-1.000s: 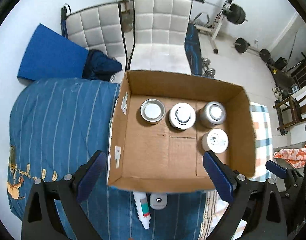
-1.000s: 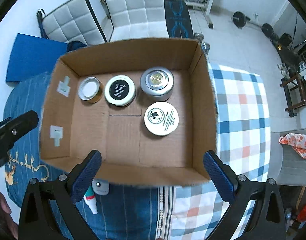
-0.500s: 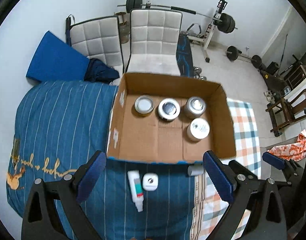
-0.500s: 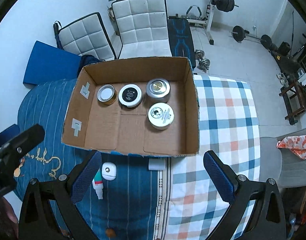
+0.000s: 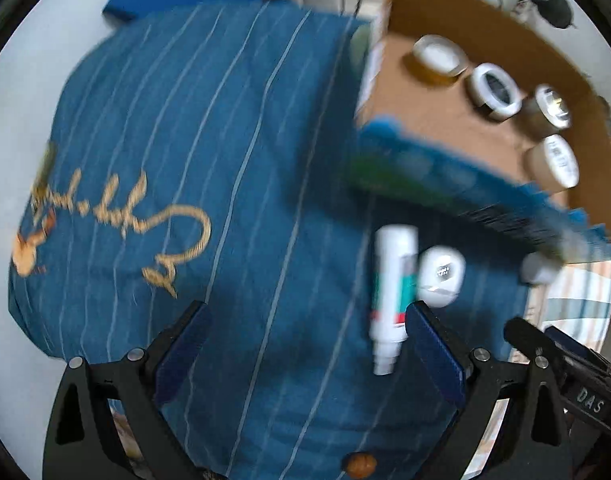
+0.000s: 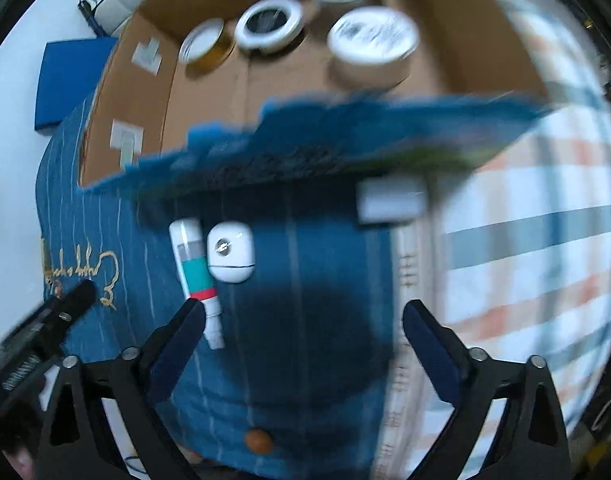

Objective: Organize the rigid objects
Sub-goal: 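Grasp the white tube bottle with the left tool while the right tool grasps the white oval compact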

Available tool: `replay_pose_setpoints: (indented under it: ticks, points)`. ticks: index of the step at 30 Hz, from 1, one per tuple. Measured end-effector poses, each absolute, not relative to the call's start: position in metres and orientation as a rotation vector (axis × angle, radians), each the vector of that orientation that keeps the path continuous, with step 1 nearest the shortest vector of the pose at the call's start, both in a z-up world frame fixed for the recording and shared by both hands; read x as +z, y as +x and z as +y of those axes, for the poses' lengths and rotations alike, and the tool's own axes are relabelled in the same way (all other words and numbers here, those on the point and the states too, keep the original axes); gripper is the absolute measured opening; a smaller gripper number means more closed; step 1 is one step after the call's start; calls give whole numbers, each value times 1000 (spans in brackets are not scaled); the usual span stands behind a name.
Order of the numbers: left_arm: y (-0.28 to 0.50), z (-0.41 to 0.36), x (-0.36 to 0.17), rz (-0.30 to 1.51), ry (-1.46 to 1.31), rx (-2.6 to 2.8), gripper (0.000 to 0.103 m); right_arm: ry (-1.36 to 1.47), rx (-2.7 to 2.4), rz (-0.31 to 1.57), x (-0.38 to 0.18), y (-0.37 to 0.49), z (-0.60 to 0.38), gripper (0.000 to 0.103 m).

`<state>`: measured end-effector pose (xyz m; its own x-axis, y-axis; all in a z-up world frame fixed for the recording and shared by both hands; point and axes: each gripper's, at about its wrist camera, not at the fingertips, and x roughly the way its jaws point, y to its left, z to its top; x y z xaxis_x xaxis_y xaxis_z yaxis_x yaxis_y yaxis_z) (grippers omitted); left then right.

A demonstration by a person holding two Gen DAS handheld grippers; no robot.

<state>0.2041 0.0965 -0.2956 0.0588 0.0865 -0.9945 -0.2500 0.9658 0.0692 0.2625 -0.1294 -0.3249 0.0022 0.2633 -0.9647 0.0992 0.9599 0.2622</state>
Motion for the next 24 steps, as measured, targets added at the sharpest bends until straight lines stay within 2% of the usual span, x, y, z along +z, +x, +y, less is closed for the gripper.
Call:
replay_pose_setpoints:
  ticks: [2, 5, 13, 16, 18, 19, 24]
  points:
    - [201, 101, -308, 1492, -104, 299, 99, 293, 150, 1584, -344, 264, -112, 84]
    - [199, 106, -322, 1496, -70, 343, 99, 291, 141, 1581, -365, 271, -93, 76]
    - [202, 117, -333, 1512, -28, 372, 99, 224, 99, 1540, -388, 284, -58, 70]
    - [201, 118, -337, 1525, -22, 369, 99, 164, 101, 1557, -394, 285, -42, 63]
    - [201, 117, -339, 1532, -21, 365, 99, 145, 94, 1554, -395, 284, -37, 52]
    - [201, 117, -340, 1536, -29, 356, 99, 142, 90, 1560, -395, 284, -37, 42]
    - [202, 102, -338, 1544, -71, 292, 99, 73, 78, 1591, -394, 268, -48, 42]
